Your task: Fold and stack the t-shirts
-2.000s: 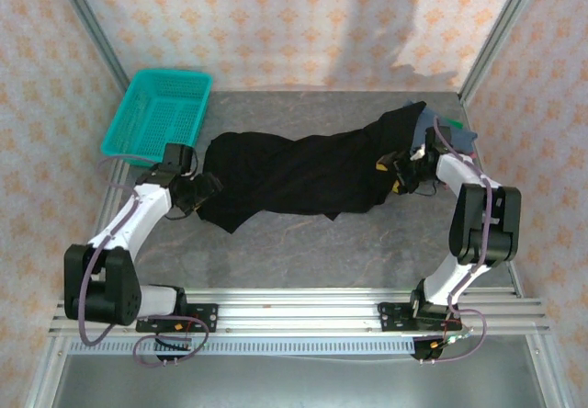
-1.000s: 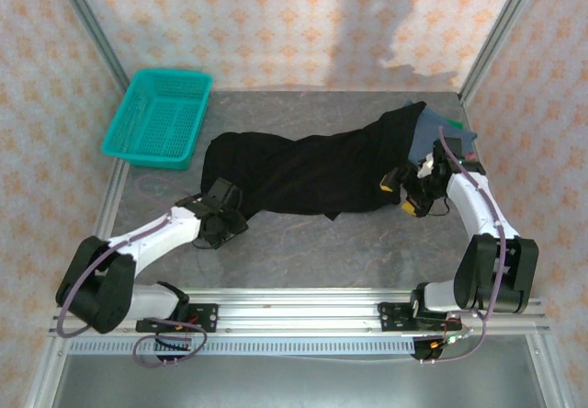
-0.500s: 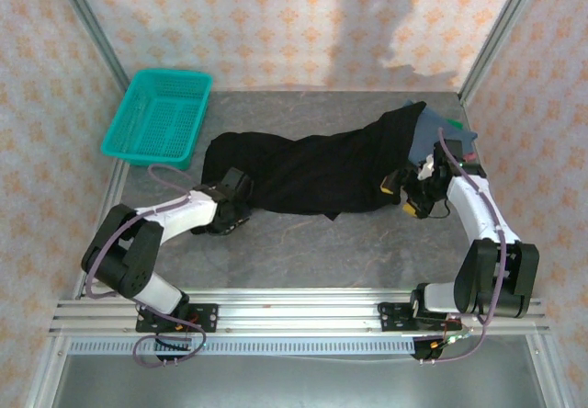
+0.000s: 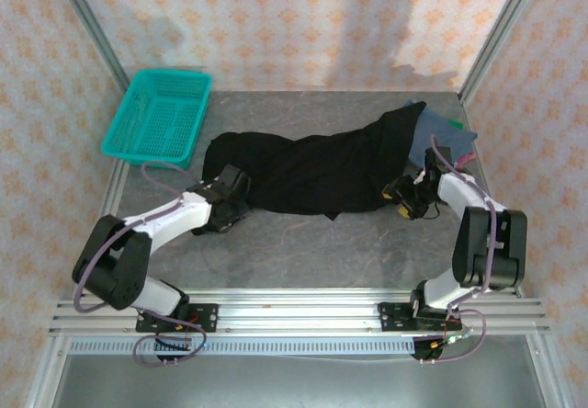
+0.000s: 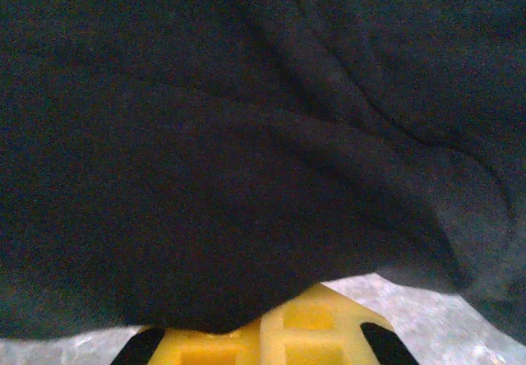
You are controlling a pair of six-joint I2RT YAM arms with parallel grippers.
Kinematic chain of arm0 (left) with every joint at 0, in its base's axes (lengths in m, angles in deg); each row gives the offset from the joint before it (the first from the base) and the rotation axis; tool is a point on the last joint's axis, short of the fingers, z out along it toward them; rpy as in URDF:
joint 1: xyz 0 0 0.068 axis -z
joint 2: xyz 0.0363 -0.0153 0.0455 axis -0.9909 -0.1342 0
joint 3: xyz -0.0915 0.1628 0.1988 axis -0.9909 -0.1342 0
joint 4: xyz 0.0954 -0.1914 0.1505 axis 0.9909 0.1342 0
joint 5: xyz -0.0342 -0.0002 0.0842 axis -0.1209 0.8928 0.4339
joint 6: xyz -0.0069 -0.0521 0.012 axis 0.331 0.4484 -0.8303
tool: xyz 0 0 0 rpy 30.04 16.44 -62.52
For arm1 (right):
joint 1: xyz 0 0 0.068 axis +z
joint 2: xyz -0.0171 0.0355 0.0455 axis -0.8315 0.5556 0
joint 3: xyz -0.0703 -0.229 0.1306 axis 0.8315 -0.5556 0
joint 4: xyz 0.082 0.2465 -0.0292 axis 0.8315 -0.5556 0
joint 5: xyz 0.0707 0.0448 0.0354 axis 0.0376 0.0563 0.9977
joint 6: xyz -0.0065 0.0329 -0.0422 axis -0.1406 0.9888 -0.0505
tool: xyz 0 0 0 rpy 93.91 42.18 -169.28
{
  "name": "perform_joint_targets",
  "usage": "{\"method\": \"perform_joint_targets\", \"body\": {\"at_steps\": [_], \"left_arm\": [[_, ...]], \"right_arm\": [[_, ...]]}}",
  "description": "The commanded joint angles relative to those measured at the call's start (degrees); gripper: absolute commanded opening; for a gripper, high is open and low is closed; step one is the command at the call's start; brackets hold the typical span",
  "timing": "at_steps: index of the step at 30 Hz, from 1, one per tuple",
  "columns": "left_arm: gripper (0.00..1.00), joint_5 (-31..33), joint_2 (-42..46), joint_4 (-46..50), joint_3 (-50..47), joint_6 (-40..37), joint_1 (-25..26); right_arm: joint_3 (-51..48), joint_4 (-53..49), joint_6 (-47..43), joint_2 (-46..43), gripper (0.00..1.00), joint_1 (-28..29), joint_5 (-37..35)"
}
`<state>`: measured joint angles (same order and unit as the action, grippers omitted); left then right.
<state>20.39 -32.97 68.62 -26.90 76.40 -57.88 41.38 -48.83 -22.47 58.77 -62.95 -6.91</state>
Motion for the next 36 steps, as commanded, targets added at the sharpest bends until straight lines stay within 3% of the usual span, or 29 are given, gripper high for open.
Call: {"method": "perform_joint_targets", "body": {"at_steps": [1,7,15,21,24,28,32,34,36], "left_arm": [[0.00,2.8,5.3,5.3,-0.2,-1.8,0.6],[0.00,3.3,12.1,10.4,0.5,-3.6,0.5],[0.00,7.8,22.6,18.1,2.2,-4.6,0.5],[0.00,9.0,27.2,20.9,3.7,-5.6,0.6],[0.00,10.1,26.9,20.2,5.3,-7.3,0.6],[0.00,10.5,22.9,18.2,6.8,-9.3,0.5],[0.00,11.4,16.6,15.5,8.1,-10.5,0.5],[0.00,10.7,13.4,13.8,8.7,-10.4,0.4],[0.00,10.1,10.2,12.4,9.3,-10.4,0.4]], "right_arm": [[1.9,4.8,2.2,3.9,0.47,-0.4,-3.0],[6.4,5.3,3.7,9.1,0.01,-0.4,-3.4],[6.1,-13.9,-2.9,-4.0,0.00,-0.4,-3.9],[3.4,-27.2,-1.5,-16.9,0.00,-0.3,0.1],[3.6,-28.7,-0.6,-18.9,0.00,-0.3,2.8],[5.1,-25.3,-1.5,-13.3,0.00,-0.3,3.2],[10.1,-17.9,-1.9,-0.7,0.00,0.3,3.9],[14.7,-15.9,-2.9,7.3,0.04,1.4,4.5],[21.4,-15.7,-4.2,15.2,0.16,2.3,5.2]]}}
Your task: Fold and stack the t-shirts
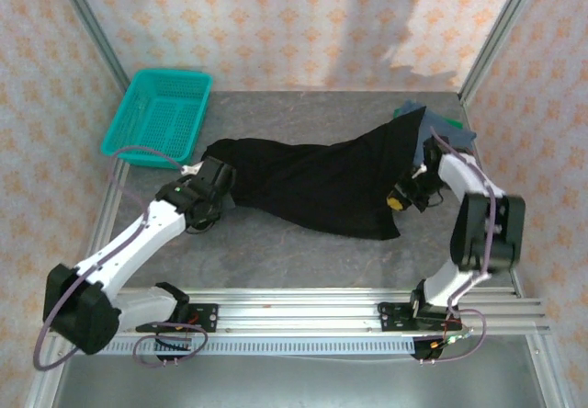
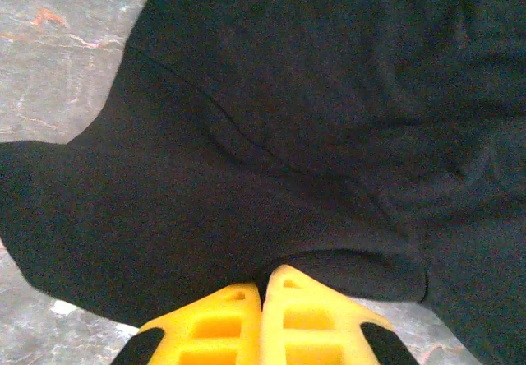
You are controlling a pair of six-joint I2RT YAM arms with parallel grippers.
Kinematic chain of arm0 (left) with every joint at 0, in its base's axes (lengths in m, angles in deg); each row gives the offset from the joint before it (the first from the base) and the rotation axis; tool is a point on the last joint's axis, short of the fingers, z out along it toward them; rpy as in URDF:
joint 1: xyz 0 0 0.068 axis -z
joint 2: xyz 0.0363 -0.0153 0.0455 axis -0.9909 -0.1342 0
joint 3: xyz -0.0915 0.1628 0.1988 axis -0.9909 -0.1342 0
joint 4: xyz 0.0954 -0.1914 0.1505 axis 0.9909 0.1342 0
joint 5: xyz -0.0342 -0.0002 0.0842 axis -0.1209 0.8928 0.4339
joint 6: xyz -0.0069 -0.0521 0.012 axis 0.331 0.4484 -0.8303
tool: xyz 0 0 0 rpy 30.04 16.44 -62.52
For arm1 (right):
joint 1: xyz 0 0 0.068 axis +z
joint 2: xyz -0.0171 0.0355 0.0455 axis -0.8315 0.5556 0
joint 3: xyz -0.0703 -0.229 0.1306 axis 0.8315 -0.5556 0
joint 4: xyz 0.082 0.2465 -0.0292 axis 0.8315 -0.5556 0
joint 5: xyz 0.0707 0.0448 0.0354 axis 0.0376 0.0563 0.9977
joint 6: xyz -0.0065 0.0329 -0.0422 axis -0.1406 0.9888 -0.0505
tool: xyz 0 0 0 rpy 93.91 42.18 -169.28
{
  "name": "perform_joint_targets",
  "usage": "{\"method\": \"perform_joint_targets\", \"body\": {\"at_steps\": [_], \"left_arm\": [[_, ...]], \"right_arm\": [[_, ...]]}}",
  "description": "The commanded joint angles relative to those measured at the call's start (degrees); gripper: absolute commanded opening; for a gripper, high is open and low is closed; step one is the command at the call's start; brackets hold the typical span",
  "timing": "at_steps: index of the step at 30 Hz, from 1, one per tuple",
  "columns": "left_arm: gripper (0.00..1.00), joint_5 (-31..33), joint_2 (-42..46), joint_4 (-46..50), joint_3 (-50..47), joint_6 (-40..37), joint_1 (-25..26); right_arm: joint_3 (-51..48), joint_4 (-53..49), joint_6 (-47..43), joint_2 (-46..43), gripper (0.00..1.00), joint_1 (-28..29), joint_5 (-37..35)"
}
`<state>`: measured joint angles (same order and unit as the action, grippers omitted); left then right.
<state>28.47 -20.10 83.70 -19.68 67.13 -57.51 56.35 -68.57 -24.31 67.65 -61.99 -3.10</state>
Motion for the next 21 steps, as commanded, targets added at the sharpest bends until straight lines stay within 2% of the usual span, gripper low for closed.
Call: {"method": "perform_joint_targets", "body": {"at_steps": [1,2,4,6,7,10,14,17,21], "left_arm": [[0.00,1.8,-3.7,-3.0,2.6,-1.1,0.1],[0.00,1.3,-4.9,-3.3,3.1,-1.3,0.1],[0.00,0.7,-5.7,-3.8,3.9,-1.4,0.1],[0.00,0.0,-5.8,-4.5,3.8,-1.4,0.1],[0.00,-0.4,-5.7,-4.7,3.8,-1.4,0.0],[0.00,-2.1,-6.0,-5.0,3.3,-1.6,0.1],[0.00,-2.8,-5.3,-5.4,2.2,-1.5,0.0],[0.00,-3.5,-5.4,-5.2,2.3,-2.0,0.0],[0.00,-3.8,-5.3,-4.7,2.7,-2.4,0.1]], "right_arm": [[8.7,4.3,-2.3,8.2,0.23,1.6,1.7],[11.1,3.8,-1.7,9.1,0.33,1.8,1.5],[12.6,3.1,-2.3,6.6,0.45,2.1,1.2],[11.6,-1.1,-4.5,1.1,0.59,2.0,-4.5],[10.6,-3.6,-5.5,-1.2,0.60,1.9,-7.1],[3.1,-7.9,-6.1,-9.4,0.61,1.3,-11.4],[-9.6,-5.6,-2.8,-18.0,0.59,-0.1,-13.9],[-15.0,-1.0,-0.7,-18.3,0.55,-0.5,-12.9],[-17.4,5.6,0.8,-14.2,0.52,-0.6,-12.3]]}}
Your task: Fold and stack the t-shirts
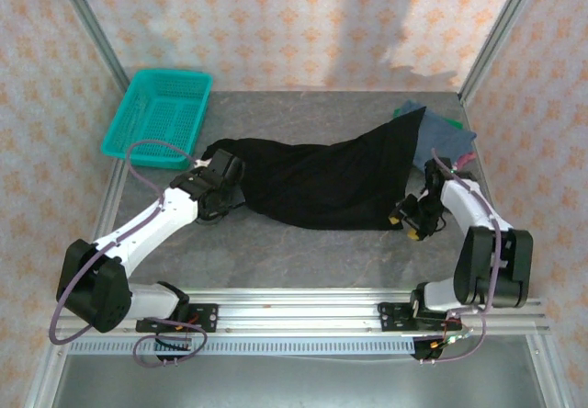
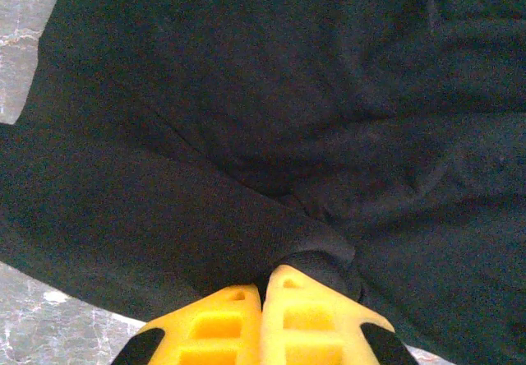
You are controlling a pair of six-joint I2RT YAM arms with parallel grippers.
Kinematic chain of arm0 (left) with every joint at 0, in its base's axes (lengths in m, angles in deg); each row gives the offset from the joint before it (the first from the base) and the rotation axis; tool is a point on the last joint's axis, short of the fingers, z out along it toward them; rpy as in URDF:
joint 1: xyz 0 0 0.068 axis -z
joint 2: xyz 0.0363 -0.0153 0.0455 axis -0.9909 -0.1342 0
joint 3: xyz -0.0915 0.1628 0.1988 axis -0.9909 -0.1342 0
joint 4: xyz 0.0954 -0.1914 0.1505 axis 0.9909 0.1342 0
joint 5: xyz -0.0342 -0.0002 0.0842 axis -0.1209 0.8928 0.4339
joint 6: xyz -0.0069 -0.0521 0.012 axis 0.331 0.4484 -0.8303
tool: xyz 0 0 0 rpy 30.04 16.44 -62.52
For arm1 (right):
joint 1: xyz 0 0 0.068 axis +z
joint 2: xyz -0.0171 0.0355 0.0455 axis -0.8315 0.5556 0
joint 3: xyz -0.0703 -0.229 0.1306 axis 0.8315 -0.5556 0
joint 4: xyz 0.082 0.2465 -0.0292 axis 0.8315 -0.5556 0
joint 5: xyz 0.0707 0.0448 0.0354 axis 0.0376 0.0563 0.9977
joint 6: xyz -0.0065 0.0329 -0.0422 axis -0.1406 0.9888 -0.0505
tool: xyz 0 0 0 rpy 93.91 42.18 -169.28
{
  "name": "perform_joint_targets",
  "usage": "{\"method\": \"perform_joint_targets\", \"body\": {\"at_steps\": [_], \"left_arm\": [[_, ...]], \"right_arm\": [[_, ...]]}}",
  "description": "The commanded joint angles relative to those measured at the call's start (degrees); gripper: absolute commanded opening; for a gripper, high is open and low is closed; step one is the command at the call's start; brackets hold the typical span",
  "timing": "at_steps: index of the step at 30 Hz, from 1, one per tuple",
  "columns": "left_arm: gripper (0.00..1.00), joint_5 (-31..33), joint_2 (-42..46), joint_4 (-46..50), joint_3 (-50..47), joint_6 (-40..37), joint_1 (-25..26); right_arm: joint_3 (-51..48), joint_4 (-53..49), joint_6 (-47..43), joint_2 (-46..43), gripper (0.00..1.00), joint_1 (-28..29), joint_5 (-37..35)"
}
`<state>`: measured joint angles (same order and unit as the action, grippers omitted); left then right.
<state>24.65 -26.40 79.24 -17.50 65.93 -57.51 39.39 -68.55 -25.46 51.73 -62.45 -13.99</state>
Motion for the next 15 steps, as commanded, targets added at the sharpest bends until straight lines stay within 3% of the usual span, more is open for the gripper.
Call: {"method": "perform_joint_targets", "body": {"at_steps": [1,6,9,14,15], "left_arm": [[0.00,0.1,1.1,0.0,0.6,-1.3,0.1],[0.00,1.0,2.4,0.8,0.7,-1.2,0.1],[0.00,1.3,3.1,1.2,0.4,-1.2,0.0],[0.00,1.5,4.6,1.7,0.7,-1.1,-0.6],[0.00,1.3,5.1,2.0,1.4,-1.3,-1.0]], "right_arm": [[-0.4,6.9,2.4,3.1,0.51,-0.2,-1.0],[0.4,12.0,3.4,8.4,0.49,-0.2,-1.3],[1.8,13.0,3.1,12.0,0.43,-0.2,-0.4],[4.3,14.3,4.6,13.5,0.04,-0.2,0.7],[5.5,13.9,5.0,12.3,0.00,-0.2,1.2]]}}
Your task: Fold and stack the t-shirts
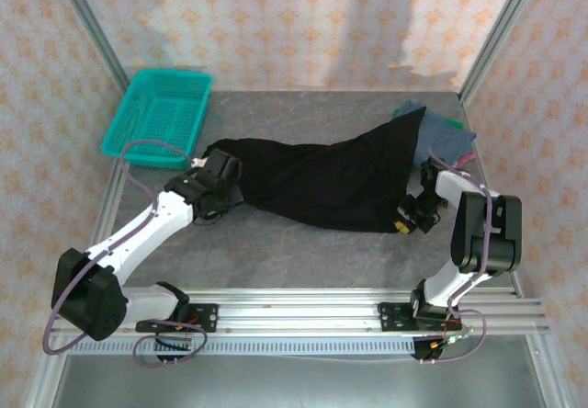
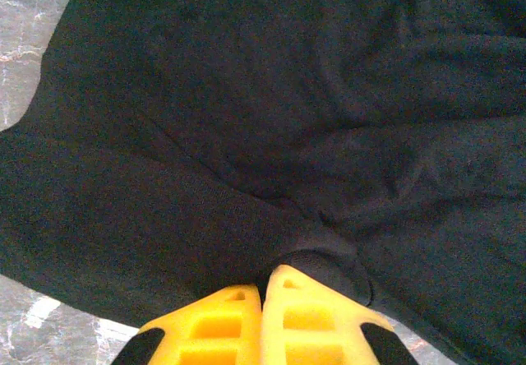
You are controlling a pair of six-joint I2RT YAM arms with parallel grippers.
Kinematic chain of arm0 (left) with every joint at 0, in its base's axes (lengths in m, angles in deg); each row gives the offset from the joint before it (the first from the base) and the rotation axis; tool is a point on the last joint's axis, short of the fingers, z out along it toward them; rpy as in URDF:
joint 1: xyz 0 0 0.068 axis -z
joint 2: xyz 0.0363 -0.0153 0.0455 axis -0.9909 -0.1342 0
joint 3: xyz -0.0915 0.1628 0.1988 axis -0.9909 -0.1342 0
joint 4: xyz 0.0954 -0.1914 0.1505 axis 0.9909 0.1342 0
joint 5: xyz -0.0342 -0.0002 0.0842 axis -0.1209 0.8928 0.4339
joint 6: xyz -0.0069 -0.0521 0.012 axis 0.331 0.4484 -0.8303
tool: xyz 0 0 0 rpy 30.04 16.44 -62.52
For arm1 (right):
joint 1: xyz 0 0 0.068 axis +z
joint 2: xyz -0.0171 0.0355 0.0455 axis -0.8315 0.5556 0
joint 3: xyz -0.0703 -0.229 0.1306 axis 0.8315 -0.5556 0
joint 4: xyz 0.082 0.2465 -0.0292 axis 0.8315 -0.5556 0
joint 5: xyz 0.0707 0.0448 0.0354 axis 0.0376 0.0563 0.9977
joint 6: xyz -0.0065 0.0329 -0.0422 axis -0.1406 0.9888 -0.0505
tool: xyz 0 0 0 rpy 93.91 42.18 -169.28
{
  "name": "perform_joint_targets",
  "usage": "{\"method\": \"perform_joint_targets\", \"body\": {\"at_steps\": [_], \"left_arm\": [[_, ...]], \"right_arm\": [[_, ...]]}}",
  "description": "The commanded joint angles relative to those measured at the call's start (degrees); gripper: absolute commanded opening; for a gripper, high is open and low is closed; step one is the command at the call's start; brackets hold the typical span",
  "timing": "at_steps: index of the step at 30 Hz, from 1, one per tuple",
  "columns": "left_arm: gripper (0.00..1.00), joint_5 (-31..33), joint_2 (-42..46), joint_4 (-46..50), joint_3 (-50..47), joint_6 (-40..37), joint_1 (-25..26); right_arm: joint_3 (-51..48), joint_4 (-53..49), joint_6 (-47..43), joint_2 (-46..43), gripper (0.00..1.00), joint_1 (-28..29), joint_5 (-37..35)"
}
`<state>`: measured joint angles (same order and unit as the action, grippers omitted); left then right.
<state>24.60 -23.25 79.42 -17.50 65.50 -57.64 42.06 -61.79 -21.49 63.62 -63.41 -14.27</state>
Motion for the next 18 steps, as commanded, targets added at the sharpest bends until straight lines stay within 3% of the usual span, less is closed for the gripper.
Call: {"method": "perform_joint_targets", "body": {"at_steps": [1,7,12,18], "left_arm": [[0.00,1.1,2.5,2.3,2.6,-1.5,-1.3],[0.00,-0.8,4.2,8.0,15.0,-6.3,-5.2],[0.00,-3.6,3.5,12.1,28.2,-11.6,-10.1],[0.00,-3.5,-2.8,17.6,51.7,-21.2,-11.9]], "right_arm": [[4.6,6.1,1.3,-1.5,0.00,0.8,1.6],[21.9,-2.1,2.1,-11.1,0.00,-1.0,4.3],[36.1,-3.2,6.7,-12.7,0.00,-4.3,10.4],[48.2,0.2,14.5,-14.0,0.00,-7.7,16.2]]}}
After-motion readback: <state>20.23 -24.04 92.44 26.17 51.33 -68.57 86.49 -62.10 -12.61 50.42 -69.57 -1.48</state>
